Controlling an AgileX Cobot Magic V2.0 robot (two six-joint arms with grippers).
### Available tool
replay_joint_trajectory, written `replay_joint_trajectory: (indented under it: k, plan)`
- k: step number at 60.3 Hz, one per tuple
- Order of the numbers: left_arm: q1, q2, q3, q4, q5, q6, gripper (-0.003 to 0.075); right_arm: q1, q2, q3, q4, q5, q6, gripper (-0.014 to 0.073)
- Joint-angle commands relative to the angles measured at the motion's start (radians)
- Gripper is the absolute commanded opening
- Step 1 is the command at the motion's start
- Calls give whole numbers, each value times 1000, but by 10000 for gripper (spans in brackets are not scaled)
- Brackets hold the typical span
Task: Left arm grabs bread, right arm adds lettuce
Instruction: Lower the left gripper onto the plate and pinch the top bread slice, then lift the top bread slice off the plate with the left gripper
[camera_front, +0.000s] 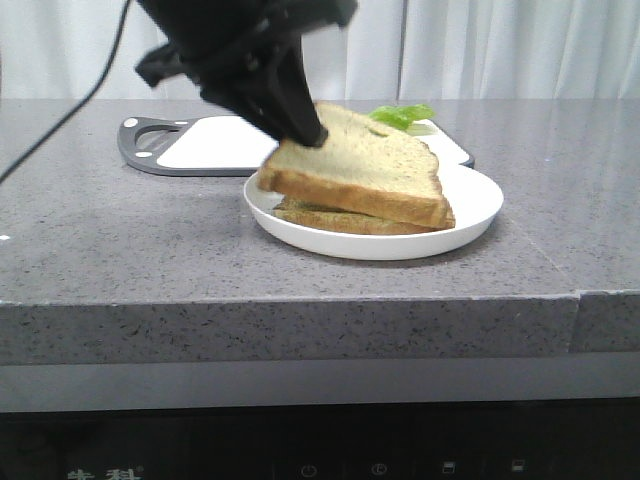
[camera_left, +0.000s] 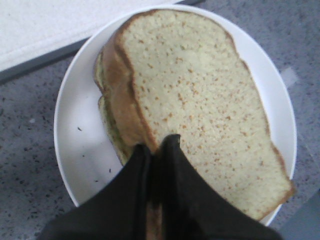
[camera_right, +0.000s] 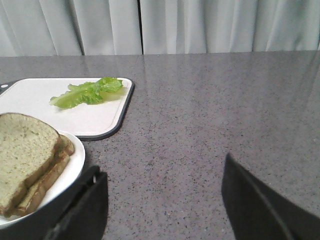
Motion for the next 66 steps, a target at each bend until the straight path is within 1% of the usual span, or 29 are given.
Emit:
replay_joint_trajectory:
  k: [1, 9, 17, 20, 24, 31, 35, 37, 45, 50, 54, 61, 66]
  plan:
    - [-1, -108, -28, 5, -52, 0, -21, -5, 19, -35, -3, -67, -8, 505]
    - [-1, -186, -15, 75, -98, -11, -21, -5, 19, -35, -3, -75, -8, 505]
    - [-1, -316, 76, 182, -238, -64, -21, -5, 60, -46, -3, -88, -22, 505]
    - [-1, -379, 138, 237, -302, -98, -21, -5, 110, -58, -3, -94, -39, 505]
    - [-1, -448, 208, 298, -351, -122, -21, -5, 192, -77, -3, -111, -52, 505]
    - [-1, -560, 319, 440, -394, -195, -21, 0, 333, -120, -2, -173, -52, 505]
    - [-1, -633, 382, 554, -411, -267, -21, 0, 438, -159, -2, -208, -60, 505]
    - [-1, -663, 406, 606, -413, -309, -21, 0, 491, -178, -2, -217, -67, 505]
    - [-1, -802, 516, 879, -409, -570, -21, 10, 710, -305, -2, -232, -92, 505]
    - [-1, -880, 566, 984, -404, -677, -21, 39, 830, -408, -3, -226, -100, 505]
    - [-1, -934, 591, 1035, -387, -727, -21, 73, 929, -502, -3, -217, -120, 505]
    - [-1, -974, 597, 1039, -315, -729, -21, 131, 1085, -659, -3, -181, -180, 505]
    - [-1, -976, 597, 1039, -280, -729, -21, 163, 1201, -812, -3, -122, -224, 505]
